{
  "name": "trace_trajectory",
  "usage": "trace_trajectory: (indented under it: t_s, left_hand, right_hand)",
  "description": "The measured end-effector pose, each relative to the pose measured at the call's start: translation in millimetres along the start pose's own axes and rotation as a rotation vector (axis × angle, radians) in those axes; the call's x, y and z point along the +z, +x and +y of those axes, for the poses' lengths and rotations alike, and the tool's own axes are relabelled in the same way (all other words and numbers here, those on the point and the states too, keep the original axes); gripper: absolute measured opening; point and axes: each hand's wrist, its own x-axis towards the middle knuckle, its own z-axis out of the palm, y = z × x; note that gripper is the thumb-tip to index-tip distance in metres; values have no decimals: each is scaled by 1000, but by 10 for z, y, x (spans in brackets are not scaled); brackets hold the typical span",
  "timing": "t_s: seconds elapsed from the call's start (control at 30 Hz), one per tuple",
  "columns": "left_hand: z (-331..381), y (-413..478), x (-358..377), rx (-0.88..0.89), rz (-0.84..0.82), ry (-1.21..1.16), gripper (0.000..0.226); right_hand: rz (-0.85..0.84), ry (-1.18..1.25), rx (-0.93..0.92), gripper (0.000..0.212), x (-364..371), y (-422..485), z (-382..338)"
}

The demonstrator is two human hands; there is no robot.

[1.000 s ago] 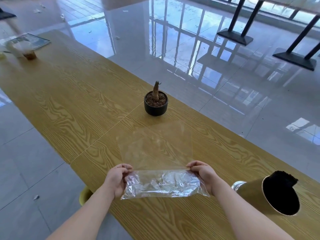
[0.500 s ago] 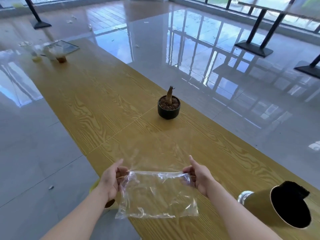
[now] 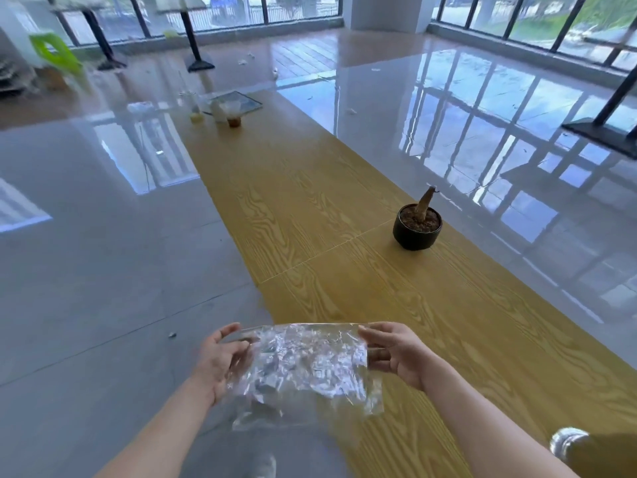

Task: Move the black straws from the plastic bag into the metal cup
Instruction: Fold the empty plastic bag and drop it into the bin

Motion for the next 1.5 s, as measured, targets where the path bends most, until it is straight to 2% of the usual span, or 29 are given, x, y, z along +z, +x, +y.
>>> trace_trajectory:
  t_s: [0.1,0.27,0.37,0.4,0.47,0.53,0.6,0.67,0.77,0.87,0.93,1.03,1.17,1.3,1.4,1.5]
  left_hand:
    - [152,181,-384,10,15,-50,48]
    - [457,540,-1061,-11,17,-131,51]
    - [746,772,-1510,-66,-73,-133,78]
    - [817,848,-1635,-99,-107,-87,91]
    - [868,980,-1890,-163,-194,21,102]
    - [828,1076,-2071,-191,-235,116,99]
    - [792,1171,-2179,-163,-191,182,97]
    - [730,1304,-2264,-110,-109,207,93]
    - [592,1483,-2371,-81,-13,226,91]
    - [359,1622,-2429,-58,118,262,90]
    - [151,1725,-2419,-39,192,294,91]
    - [-207,1907,-2342,-43,238,300,90]
    - [-658,2189,-2139,-15,286,414,69]
    - [-1026,2540,-1917,31,243,487,47]
    - [-1208,2792,-1804,31,187,580,32]
    - [-1359,3039,-1688,48,118,652,34]
  right_hand:
    - [3,-135,14,65,436,84,-61]
    - [177,-198,-33,36,1298,472,-27]
    - [267,-147,-49,22,1864,778,36]
    - [302,-117,-47,20,2003,871,52]
    - [362,-57,-26,18,2216,1055,103]
    - [405,-41,-11,18,2360,1207,174]
    - [432,-54,4,16,2493,1356,264]
    - [389,-28,25,15,2624,1446,355]
    - [247,-52,66,32,2782,1546,536]
    - [198,-261,105,53,2873,1698,826]
    - [235,-327,134,58,2874,1858,1026]
    - [332,-460,159,47,2773,2155,1256]
    - [425,-696,117,37,2489,2682,1538]
    - [534,-808,105,35,2225,3195,1785]
    - [616,-870,84,42,2109,3464,1931]
    - [687,-934,3,41,2035,3704,2010]
